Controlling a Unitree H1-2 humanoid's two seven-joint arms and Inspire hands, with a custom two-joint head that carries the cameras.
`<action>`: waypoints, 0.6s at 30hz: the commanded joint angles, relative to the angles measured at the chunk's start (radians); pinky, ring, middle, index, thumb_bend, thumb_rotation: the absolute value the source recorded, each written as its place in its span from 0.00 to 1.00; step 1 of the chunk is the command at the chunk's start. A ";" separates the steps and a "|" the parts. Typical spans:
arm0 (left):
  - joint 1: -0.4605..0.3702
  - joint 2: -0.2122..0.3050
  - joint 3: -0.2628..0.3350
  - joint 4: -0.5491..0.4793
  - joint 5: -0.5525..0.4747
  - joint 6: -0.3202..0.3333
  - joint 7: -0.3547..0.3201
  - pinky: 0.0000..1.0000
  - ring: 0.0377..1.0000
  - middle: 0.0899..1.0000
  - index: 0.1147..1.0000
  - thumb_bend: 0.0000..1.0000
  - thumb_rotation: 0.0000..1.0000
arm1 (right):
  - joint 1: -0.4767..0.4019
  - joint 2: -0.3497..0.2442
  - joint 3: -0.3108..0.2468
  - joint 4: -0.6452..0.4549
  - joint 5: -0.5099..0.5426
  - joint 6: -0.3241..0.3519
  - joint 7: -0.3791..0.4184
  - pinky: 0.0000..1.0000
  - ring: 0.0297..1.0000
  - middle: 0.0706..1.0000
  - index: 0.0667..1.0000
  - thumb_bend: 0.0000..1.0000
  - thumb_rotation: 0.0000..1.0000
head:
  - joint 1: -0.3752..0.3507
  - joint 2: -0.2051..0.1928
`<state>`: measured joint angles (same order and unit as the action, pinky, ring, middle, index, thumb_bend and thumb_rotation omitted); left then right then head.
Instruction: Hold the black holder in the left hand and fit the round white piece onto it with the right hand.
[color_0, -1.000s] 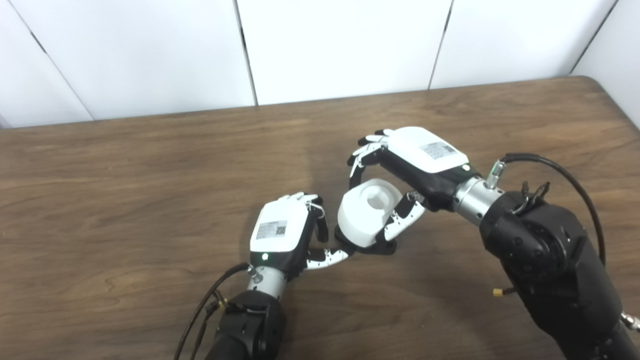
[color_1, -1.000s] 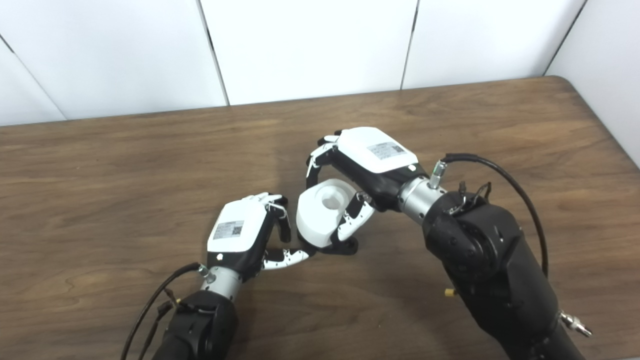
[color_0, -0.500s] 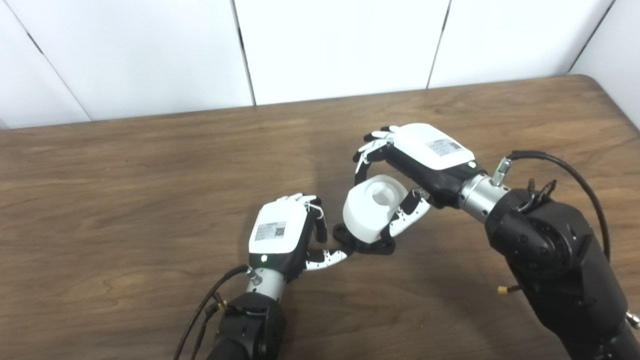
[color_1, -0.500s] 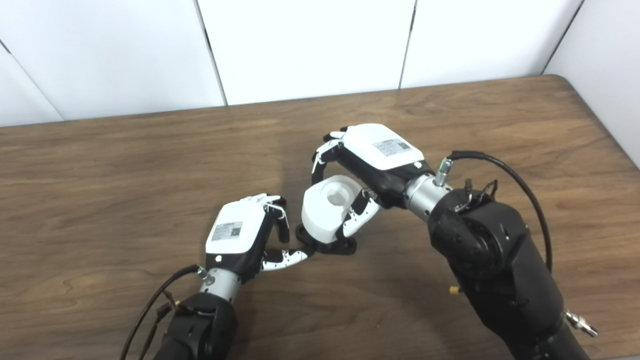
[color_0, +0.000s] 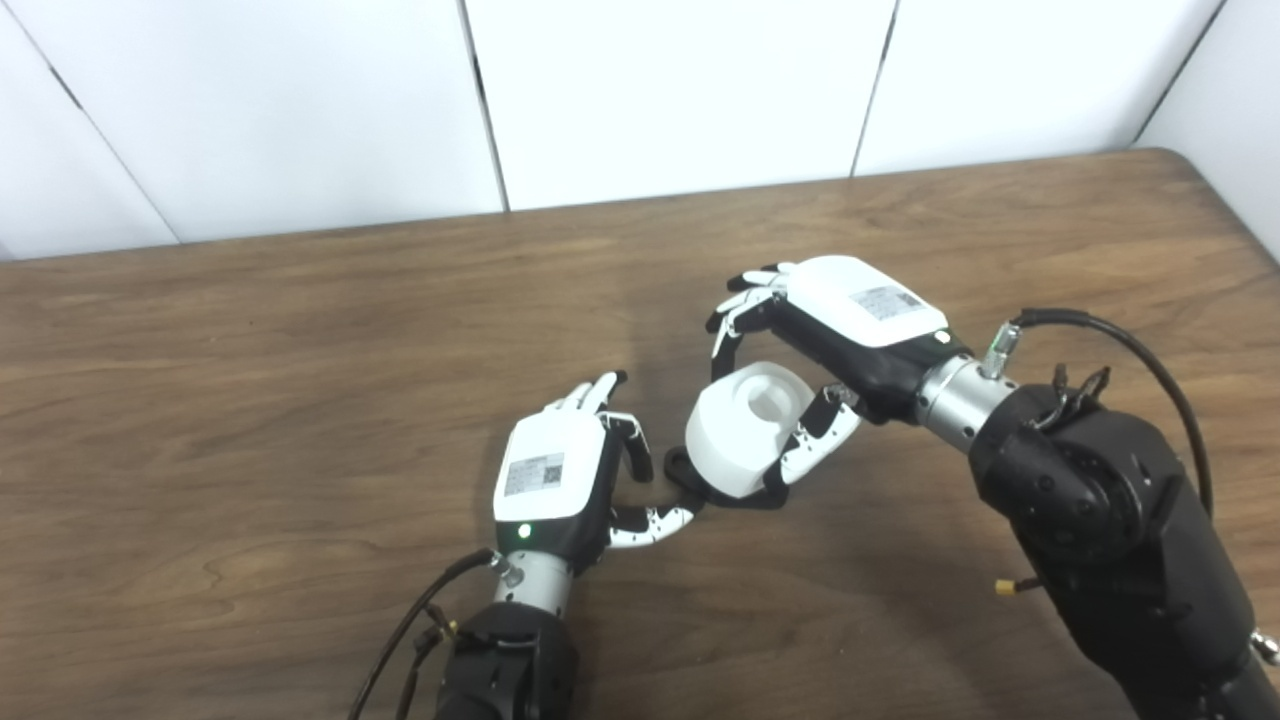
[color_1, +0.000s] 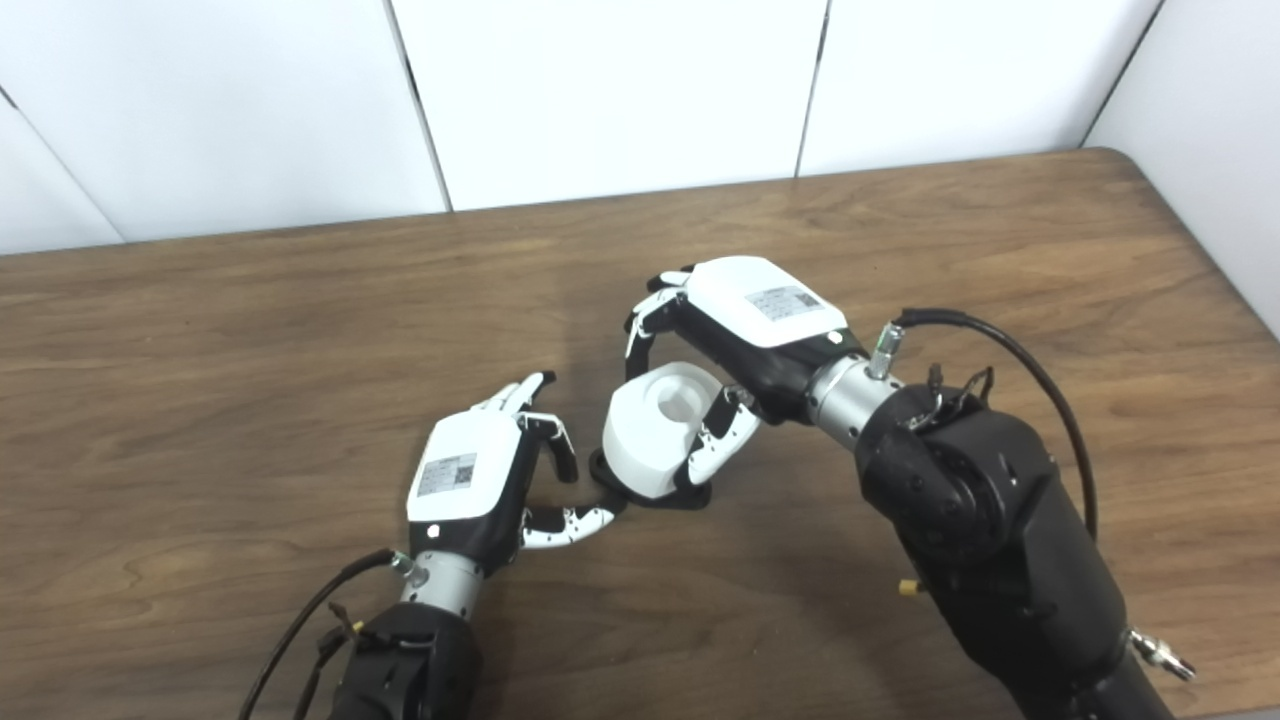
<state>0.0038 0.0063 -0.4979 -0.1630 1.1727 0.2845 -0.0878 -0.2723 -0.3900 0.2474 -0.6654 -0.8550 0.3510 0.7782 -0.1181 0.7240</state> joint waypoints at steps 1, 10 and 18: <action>0.046 0.011 -0.001 0.059 -0.020 0.023 -0.035 0.88 0.93 0.95 0.82 0.99 0.22 | -0.030 0.000 -0.013 -0.011 -0.002 -0.016 -0.013 0.96 0.91 0.77 0.45 0.52 0.14 | -0.001 0.001; 0.034 0.021 -0.005 0.051 -0.063 0.024 -0.058 0.90 0.94 0.94 0.83 1.00 0.23 | -0.038 -0.007 -0.014 -0.005 -0.010 -0.014 -0.005 0.96 0.92 0.78 0.45 0.52 0.14 | -0.002 0.004; 0.027 0.026 0.022 0.029 -0.209 0.006 -0.105 0.93 0.96 0.95 0.85 1.00 0.23 | -0.042 -0.010 -0.013 0.010 -0.014 -0.020 -0.010 0.96 0.92 0.78 0.45 0.52 0.14 | -0.003 0.002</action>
<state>-0.0003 0.0175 -0.4761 -0.1633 1.0263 0.2650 -0.0953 -0.2779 -0.3904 0.2466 -0.6493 -0.8592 0.3505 0.7785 -0.1197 0.7256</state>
